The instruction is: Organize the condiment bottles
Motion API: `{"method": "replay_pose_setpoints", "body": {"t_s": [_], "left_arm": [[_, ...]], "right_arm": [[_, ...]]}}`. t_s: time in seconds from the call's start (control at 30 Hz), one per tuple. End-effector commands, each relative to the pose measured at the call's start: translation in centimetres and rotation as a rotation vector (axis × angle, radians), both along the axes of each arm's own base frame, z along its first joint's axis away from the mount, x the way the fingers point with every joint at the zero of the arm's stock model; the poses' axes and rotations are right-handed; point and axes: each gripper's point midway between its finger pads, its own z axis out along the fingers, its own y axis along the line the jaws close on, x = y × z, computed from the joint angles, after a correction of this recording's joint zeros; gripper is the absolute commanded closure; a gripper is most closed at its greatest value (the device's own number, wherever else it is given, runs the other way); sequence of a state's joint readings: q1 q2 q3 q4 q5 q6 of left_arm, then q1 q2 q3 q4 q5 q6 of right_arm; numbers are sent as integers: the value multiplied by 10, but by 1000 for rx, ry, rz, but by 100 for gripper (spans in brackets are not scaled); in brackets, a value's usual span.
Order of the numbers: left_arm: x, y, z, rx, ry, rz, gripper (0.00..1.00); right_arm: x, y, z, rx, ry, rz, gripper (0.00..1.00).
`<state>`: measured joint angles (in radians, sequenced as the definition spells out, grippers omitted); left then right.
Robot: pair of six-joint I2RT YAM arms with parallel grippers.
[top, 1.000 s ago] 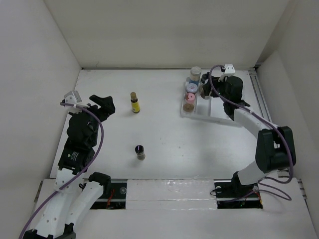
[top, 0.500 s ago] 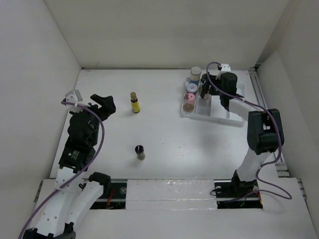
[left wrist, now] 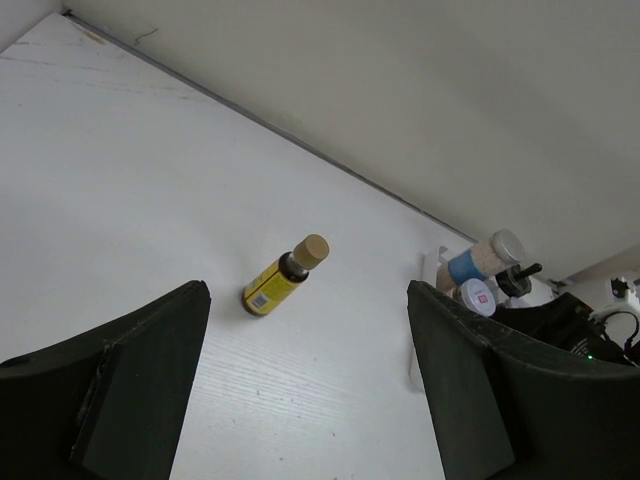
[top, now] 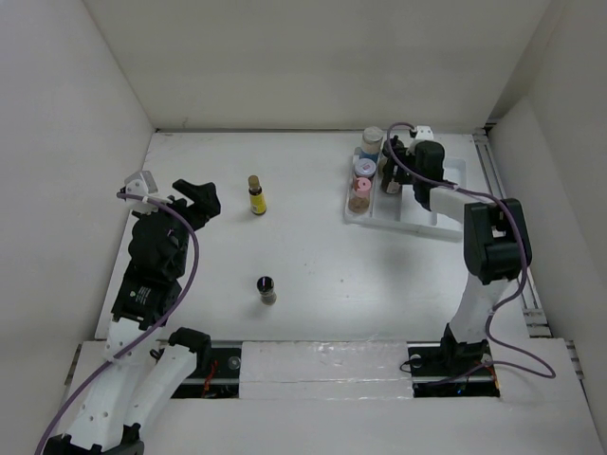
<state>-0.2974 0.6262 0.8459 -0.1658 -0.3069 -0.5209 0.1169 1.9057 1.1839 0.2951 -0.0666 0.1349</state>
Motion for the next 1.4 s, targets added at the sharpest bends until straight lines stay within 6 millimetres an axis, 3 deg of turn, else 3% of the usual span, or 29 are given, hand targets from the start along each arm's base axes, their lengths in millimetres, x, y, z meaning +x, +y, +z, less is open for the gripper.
{"method": "replay_pose_setpoints", "body": {"t_s": [0.0,0.17,0.27,0.3,0.37,0.4,0.43,0.47,0.5,0.57,0.6,0.63,0.7,0.73,0.8,0.83,0.87,0.97,1.03,1.07,1.23,1.33,1.37], "left_arm": [[0,-2,17,-1,-53,-15,25],[1,-4,19,-4,-62,-24,25],[1,-6,19,-5,-62,-33,25],[1,-6,19,-5,-62,-33,25],[1,-6,19,-5,-62,-33,25],[1,-6,19,-5,-62,-33,25],[0,-8,19,-5,-62,-44,25],[0,-8,19,-5,-62,-44,25],[0,-8,19,-5,-62,-44,25],[0,-8,19,-5,-62,-44,25],[0,-8,19,-5,-62,-44,25],[0,-8,19,-5,-62,-44,25],[2,-10,17,-3,-51,-53,25],[2,-10,17,-3,-51,-53,25],[2,-10,17,-3,-51,-53,25],[2,-12,17,-3,-51,-64,25],[2,-12,17,-3,-51,-64,25],[3,-12,19,-6,-60,-64,25],[3,-12,19,-6,-60,-64,25],[0,-13,22,-9,-70,-73,25],[2,-17,19,1,-63,-95,23],[2,-17,19,1,-63,-95,23],[2,-17,19,1,-63,-95,23]], "right_arm": [[26,10,78,6,-231,-1,25],[16,8,96,10,-258,-2,7],[6,5,112,11,-281,-11,4],[-2,4,128,14,-304,-11,4],[-16,14,141,19,-326,5,7],[-27,19,136,29,-314,15,12],[-38,27,156,40,-358,32,19],[-49,41,159,54,-363,88,28],[-66,71,150,76,-342,168,49],[-98,110,158,111,-342,322,71],[-129,156,159,148,-334,494,80],[-149,178,155,154,-328,579,89],[-189,216,161,103,-365,761,89],[-226,249,153,60,-362,924,80],[-261,274,148,43,-354,1059,60],[-287,290,145,49,-346,1149,47],[-298,299,143,58,-341,1190,25],[-328,323,124,33,-283,1310,6],[-336,337,101,9,-223,1353,2],[-348,346,96,4,-209,1396,1],[-363,375,74,7,-156,1476,1],[-357,383,65,-15,-144,1455,1],[-357,385,52,-24,-115,1456,1]]}}
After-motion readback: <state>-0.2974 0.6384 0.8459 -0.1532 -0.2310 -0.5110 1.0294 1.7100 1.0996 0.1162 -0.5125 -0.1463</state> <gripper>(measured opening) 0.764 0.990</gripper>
